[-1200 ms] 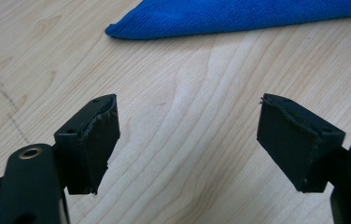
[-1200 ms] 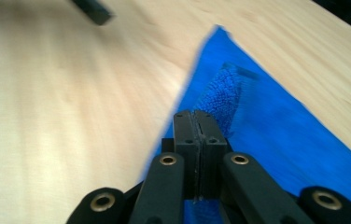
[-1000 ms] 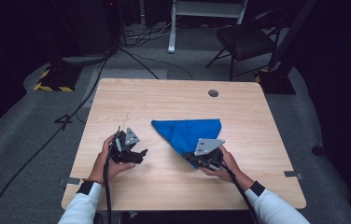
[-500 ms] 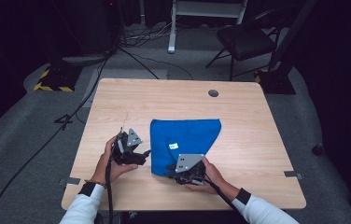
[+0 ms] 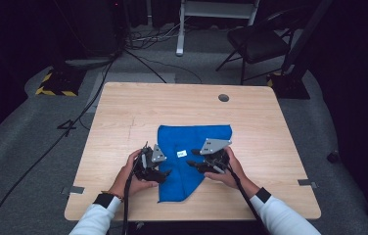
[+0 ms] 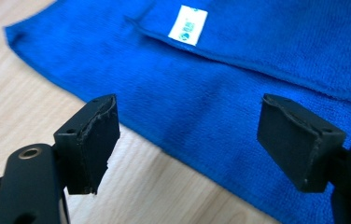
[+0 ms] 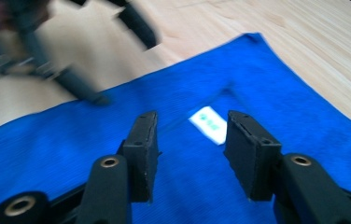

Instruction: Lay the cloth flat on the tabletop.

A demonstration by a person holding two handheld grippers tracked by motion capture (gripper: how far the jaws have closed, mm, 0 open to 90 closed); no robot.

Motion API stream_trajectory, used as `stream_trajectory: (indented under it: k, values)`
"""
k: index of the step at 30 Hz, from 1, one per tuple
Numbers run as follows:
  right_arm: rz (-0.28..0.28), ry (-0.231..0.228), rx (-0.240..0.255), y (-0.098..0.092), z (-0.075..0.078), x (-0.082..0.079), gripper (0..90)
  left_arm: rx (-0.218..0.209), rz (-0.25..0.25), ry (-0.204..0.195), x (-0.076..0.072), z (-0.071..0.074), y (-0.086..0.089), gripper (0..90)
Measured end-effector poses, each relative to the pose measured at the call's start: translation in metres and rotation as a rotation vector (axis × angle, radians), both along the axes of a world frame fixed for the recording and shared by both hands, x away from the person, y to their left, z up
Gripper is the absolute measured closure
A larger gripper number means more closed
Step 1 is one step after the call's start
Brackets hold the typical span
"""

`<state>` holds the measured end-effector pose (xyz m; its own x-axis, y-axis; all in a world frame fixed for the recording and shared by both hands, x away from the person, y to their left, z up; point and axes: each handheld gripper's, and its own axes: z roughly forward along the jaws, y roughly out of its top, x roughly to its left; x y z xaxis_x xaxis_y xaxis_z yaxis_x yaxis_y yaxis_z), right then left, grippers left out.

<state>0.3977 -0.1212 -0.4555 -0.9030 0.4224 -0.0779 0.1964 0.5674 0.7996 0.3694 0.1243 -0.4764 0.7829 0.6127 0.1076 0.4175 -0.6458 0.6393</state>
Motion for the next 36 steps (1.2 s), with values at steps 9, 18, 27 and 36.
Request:
stream_trajectory:
  k: [9,18,27,36]
  values:
    - [-0.056,0.049,-0.088,0.033,-0.015,0.04,44.0,0.022,-0.023,0.038,0.005,-0.013,-0.004,20.4]
    - [-0.077,0.116,-0.147,0.055,-0.035,0.053,44.2,-0.018,-0.033,0.062,0.008,-0.016,0.001,20.1]
    - [-0.051,0.128,-0.136,0.051,-0.032,0.053,81.3,-0.037,-0.029,0.08,0.01,-0.017,0.003,20.2]
    - [-0.054,0.084,-0.115,0.022,-0.016,0.048,90.0,-0.044,-0.028,0.085,0.01,-0.017,0.004,20.2]
